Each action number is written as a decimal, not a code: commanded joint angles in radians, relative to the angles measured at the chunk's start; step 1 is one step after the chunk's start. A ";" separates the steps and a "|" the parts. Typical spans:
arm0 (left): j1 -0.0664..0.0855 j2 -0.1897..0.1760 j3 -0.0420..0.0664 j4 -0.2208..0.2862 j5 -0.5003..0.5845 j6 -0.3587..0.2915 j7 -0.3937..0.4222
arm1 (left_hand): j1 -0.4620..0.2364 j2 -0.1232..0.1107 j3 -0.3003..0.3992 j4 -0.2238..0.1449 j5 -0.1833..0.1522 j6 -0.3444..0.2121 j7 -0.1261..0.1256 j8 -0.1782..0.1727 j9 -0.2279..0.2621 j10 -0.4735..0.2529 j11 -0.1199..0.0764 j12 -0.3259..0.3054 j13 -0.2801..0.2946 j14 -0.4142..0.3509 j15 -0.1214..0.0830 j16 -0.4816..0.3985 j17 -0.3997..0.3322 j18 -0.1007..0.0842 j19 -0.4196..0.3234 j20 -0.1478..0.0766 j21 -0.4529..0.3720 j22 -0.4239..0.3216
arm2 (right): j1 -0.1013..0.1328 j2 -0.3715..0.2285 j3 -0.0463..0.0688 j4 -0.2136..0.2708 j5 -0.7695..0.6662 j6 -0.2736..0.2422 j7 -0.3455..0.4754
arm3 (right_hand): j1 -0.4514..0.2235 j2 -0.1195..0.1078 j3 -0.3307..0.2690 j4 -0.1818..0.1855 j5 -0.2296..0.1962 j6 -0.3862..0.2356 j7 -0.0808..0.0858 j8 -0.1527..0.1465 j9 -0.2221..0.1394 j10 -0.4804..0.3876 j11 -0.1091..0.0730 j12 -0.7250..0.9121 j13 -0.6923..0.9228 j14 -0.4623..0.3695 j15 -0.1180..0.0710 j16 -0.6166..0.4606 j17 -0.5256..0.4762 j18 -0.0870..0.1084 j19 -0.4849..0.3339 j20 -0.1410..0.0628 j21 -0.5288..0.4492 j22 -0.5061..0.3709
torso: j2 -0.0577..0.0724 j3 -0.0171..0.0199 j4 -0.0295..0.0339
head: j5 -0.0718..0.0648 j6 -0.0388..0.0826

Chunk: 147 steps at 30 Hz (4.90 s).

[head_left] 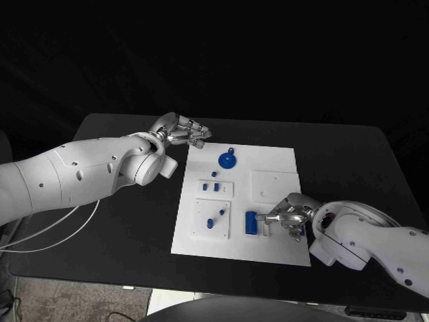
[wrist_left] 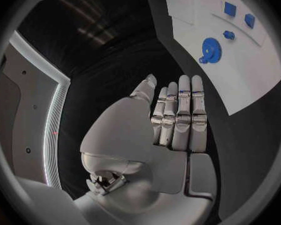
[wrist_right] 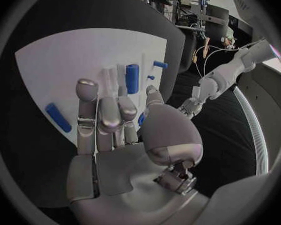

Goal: Assemble the parts on the task board

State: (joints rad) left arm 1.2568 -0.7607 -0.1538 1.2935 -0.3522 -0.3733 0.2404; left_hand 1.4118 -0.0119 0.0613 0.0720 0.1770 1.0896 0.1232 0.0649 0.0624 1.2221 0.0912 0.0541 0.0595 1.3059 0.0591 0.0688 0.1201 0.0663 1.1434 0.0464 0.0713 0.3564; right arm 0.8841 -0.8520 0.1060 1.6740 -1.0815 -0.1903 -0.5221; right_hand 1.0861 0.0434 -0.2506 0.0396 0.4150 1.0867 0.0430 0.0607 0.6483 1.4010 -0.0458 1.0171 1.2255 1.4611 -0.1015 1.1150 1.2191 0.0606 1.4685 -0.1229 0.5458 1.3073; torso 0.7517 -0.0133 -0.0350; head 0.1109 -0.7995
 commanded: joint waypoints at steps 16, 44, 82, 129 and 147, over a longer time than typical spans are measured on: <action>0.001 0.006 0.000 0.001 0.005 0.013 0.005 | 0.006 0.003 0.002 0.005 0.005 -0.006 -0.003 -0.001 0.001 -0.006 0.000 0.005 0.001 -0.003 0.006 -0.002 0.001 -0.010 0.007 0.001 0.004 -0.001 | 0.020 -0.119 0.057 -0.104 0.010 0.189 0.042 | 0.027 0.017 0.084 -0.112 0.066 0.018 0.006 0.003 -0.178 0.002 0.005 -0.004 -0.004 0.005 0.007 0.000 -0.001 0.001 0.038 0.006 -0.016 0.060 | 0.000 -0.0011 -0.0002 | -0.054 0.017; 0.001 0.003 0.000 0.002 0.005 0.017 0.004 | 0.005 0.003 0.002 0.007 0.005 -0.006 -0.003 -0.001 0.001 -0.006 0.000 0.005 0.001 -0.003 0.007 -0.002 0.001 -0.010 0.008 0.001 0.005 -0.008 | -0.042 -0.101 0.060 -0.130 -0.168 0.208 -0.084 | -0.009 0.016 -0.008 -0.003 -0.032 0.016 0.015 0.003 -0.295 0.004 0.012 -0.001 -0.003 0.005 0.013 0.004 -0.002 0.004 0.038 0.013 -0.006 0.060 | 0.001 -0.0017 0.0025 | -0.084 0.006; 0.001 0.000 0.000 0.001 0.005 0.019 -0.007 | 0.003 0.006 0.002 0.012 0.005 -0.013 -0.001 -0.001 0.001 -0.007 0.001 0.005 0.001 -0.004 0.007 -0.002 0.001 -0.010 0.009 0.001 0.005 -0.015 | -0.060 -0.063 0.051 -0.133 -0.236 0.152 -0.080 | 0.014 -0.098 0.818 -0.185 -0.361 0.111 -0.012 0.004 -0.281 0.016 -0.004 -0.009 -0.009 0.007 0.007 0.000 -0.009 -0.012 0.037 0.006 0.008 0.063 | 0.000 -0.0020 0.0021 | -0.083 0.000; 0.001 0.005 -0.001 0.005 0.005 0.020 -0.013 | 0.000 0.008 0.002 0.018 0.005 -0.016 -0.001 -0.002 0.001 -0.008 0.002 0.005 0.001 -0.004 0.007 -0.002 0.001 -0.010 0.010 0.002 0.005 -0.018 | -0.025 0.011 0.060 -0.033 -0.072 0.085 -0.067 | -0.055 -0.087 0.765 -0.158 -0.356 0.204 -0.039 0.004 -0.366 0.026 -0.021 -0.011 -0.002 0.008 -0.003 0.001 -0.020 -0.026 0.038 -0.004 0.015 0.063 | 0.001 -0.0026 0.0033 | -0.070 0.000; 0.001 0.006 -0.001 0.006 0.005 0.019 -0.016 | 0.001 0.008 0.000 0.022 0.005 -0.017 0.000 -0.001 0.001 -0.009 0.002 0.005 0.001 -0.005 0.008 -0.002 0.001 -0.010 0.010 0.003 0.005 -0.024 | -0.027 0.060 0.027 -0.057 -0.091 0.084 -0.087 | -0.061 -0.081 0.745 -0.153 -0.351 0.209 -0.039 0.004 -0.370 0.027 -0.023 -0.005 0.003 0.008 -0.004 0.003 -0.020 -0.027 0.038 -0.005 0.017 0.064 | 0.000 -0.0026 0.0029 | -0.067 -0.001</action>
State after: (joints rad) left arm 1.2568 -0.7568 -0.1552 1.2966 -0.3520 -0.3643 0.2207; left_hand 1.4118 -0.0119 0.0606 0.0891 0.1770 1.0806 0.1213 0.0649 0.0624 1.2184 0.0949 0.0541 0.0595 1.3037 0.0613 0.0688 0.1196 0.0673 1.1471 0.0500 0.0712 0.3331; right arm 0.8587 -0.7954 0.1344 1.6184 -1.1508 -0.1043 -0.6001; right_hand 1.0265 -0.0470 0.4994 -0.1143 0.0593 1.2710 0.0202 0.0600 0.2774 1.4280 -0.0591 1.0089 1.2270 1.4666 -0.1003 1.1183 1.1999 0.0449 1.4649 -0.1196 0.5573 1.3074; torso 0.7518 -0.0156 -0.0333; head 0.0434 -0.8006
